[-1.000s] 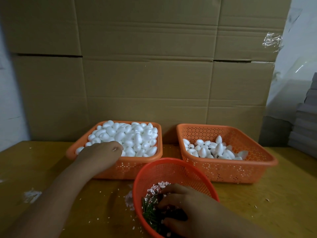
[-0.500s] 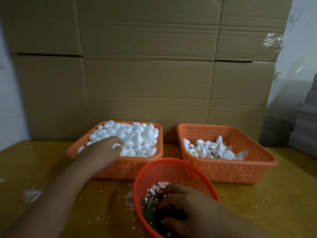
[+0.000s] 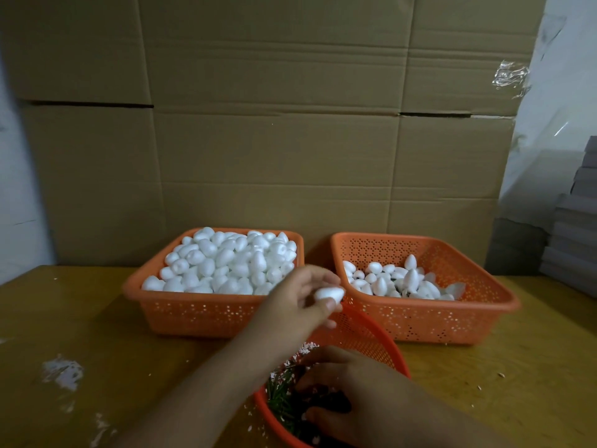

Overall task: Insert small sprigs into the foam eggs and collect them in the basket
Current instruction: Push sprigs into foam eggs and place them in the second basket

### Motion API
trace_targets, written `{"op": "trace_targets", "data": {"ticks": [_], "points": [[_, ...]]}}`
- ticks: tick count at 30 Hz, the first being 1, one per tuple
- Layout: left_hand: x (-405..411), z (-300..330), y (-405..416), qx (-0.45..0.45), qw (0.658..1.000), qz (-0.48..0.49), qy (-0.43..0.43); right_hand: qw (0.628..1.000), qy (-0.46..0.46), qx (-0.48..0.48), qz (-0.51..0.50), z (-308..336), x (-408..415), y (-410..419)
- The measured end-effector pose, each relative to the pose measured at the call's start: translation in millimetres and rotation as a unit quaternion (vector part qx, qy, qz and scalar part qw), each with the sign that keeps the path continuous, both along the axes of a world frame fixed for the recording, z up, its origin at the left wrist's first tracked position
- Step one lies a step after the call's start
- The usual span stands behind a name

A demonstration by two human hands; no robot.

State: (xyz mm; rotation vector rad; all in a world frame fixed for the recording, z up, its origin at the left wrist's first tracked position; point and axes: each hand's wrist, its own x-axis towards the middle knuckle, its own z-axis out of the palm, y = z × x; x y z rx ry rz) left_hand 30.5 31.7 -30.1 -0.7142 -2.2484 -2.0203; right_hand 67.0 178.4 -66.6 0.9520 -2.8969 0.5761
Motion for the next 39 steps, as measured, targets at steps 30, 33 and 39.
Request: {"op": "trace_targets", "data": {"ticks": [30,33,39], "points": [[-7,-16,6,0.039,0.995,0.021,-0.089,0.999,0.010,-0.002,-0.032,8,4,1],[-6,-14,3,0.029,0.996,0.029,-0.081,0.999,0.005,-0.004,-0.036,9,4,1],[-6,-11,2,0.034,0.995,0.042,-0.079,0.999,0.001,-0.001,-0.040,9,4,1]]}}
